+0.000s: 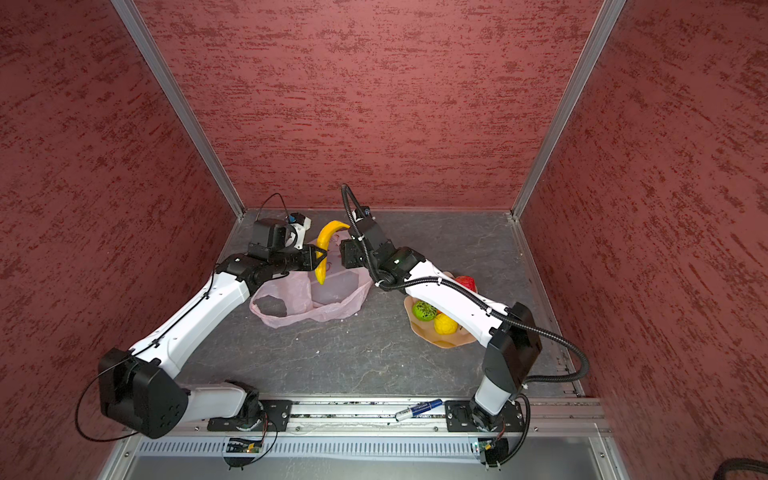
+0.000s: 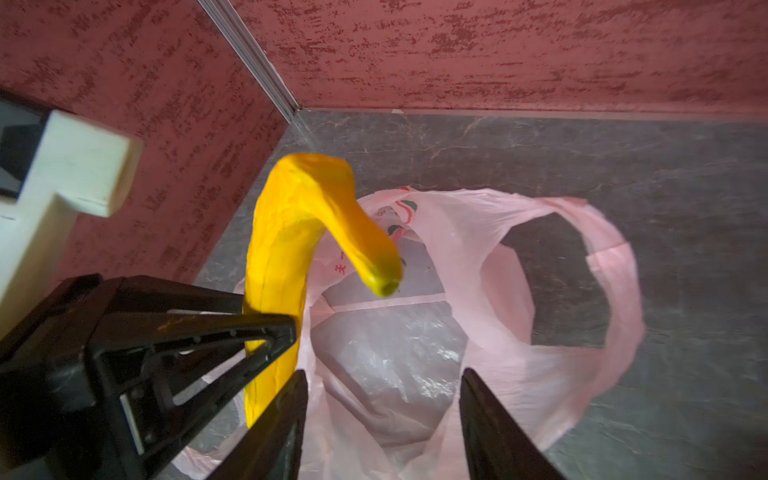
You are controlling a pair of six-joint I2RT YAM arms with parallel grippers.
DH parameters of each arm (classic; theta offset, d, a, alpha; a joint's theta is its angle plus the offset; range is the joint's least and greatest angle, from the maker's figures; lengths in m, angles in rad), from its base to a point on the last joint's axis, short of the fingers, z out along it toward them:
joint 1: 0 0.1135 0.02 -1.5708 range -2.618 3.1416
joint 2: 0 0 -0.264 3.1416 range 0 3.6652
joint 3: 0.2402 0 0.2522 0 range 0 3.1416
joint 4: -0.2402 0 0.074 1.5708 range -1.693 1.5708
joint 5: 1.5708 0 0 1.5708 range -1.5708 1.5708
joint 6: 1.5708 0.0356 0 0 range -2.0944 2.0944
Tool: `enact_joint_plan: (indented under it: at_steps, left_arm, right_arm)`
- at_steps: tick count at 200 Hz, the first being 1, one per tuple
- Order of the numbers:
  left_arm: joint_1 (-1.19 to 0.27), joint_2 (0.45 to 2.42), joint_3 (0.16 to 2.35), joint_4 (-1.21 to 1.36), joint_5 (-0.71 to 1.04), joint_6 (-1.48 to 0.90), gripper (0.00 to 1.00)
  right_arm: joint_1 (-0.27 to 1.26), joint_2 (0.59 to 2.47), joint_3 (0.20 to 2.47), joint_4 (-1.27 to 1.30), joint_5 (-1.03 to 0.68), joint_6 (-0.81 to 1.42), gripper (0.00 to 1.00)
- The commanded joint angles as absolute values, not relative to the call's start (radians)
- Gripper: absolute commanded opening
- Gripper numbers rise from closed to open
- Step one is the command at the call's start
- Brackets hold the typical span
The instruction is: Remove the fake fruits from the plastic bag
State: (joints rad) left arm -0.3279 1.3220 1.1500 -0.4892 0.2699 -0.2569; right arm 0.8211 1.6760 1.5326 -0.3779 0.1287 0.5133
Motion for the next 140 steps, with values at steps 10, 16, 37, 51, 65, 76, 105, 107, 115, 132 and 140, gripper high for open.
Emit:
enact_joint_plan:
  at_steps: [10,16,37,51,65,76,105,107,115,132,140]
  left_arm:
    - [-0.361,1.313,1.174,-0.426,0.324,-0.325,0.12]
    - [-0.366,1.314,1.179,-0.426,0.326,-0.327,0.12]
    - [-0.384,1.318,1.189,-0.415,0.338,-0.344,0.12]
    - [-0.396,1.316,1.188,-0.402,0.34,-0.359,0.12]
    - [-0.408,1.313,1.185,-0.392,0.341,-0.371,0.12]
    - [-0.416,1.31,1.181,-0.387,0.347,-0.379,0.12]
    - [-0.432,1.309,1.172,-0.382,0.341,-0.387,0.12]
    - [-0.432,1.31,1.171,-0.381,0.342,-0.388,0.12]
    - [-0.434,1.31,1.168,-0.376,0.339,-0.392,0.12]
    - [-0.44,1.308,1.164,-0.368,0.335,-0.396,0.12]
    - [-0.443,1.308,1.163,-0.366,0.331,-0.396,0.12]
  right_arm:
    - [0.818,1.707,1.567,-0.19,0.056,0.6,0.6]
    - [0.818,1.716,1.576,-0.185,0.051,0.601,0.61]
    - [0.815,1.746,1.605,-0.183,0.038,0.6,0.61]
    - [0.812,1.76,1.622,-0.186,0.038,0.601,0.61]
    - [0.806,1.766,1.625,-0.186,0.044,0.606,0.61]
    - [0.801,1.765,1.623,-0.184,0.049,0.612,0.6]
    - [0.788,1.767,1.621,-0.176,0.034,0.623,0.56]
    - [0.787,1.768,1.622,-0.175,0.033,0.624,0.56]
    - [0.785,1.771,1.622,-0.177,0.028,0.627,0.54]
    - [0.778,1.773,1.621,-0.174,0.022,0.631,0.49]
    - [0.777,1.772,1.62,-0.173,0.02,0.63,0.46]
